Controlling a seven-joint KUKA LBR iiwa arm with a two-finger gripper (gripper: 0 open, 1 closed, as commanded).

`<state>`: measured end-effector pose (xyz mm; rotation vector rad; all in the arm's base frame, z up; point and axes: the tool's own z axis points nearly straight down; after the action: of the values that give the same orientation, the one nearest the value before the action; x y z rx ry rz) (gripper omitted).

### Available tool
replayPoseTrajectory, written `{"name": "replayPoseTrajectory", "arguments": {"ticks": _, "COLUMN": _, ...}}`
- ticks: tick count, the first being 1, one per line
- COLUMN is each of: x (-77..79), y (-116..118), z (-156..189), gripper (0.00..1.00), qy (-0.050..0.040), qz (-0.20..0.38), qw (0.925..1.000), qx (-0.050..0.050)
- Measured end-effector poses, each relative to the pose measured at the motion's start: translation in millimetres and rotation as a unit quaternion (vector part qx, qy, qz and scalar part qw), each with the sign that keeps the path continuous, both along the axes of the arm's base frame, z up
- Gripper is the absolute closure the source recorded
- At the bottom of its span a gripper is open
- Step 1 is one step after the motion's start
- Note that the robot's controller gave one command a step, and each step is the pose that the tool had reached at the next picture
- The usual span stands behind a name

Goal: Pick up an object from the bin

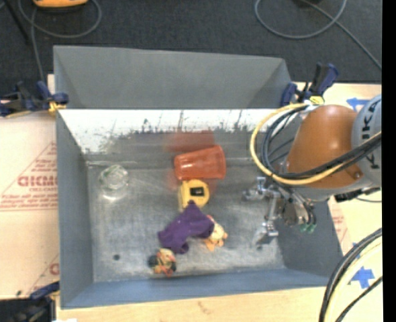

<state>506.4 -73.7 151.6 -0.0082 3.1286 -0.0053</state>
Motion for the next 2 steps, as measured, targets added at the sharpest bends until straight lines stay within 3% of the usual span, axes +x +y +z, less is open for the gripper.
{"name": "replayPoseTrajectory", "arguments": {"ticks": 1, "x": -1.5, "y": 0.4, "z": 5.1, "gripper": 0.0, "qy": 0.0128, "qz": 0.043, "qw": 0.999, "qx": 0.004}}
{"name": "replayPoseTrajectory", "arguments": {"ticks": 2, "x": -22.9, "y": 62.5, "z": -70.6, "gripper": 1.0, "qy": 0.0042, "qz": 0.09, "qw": 0.9959, "qx": -0.002}}
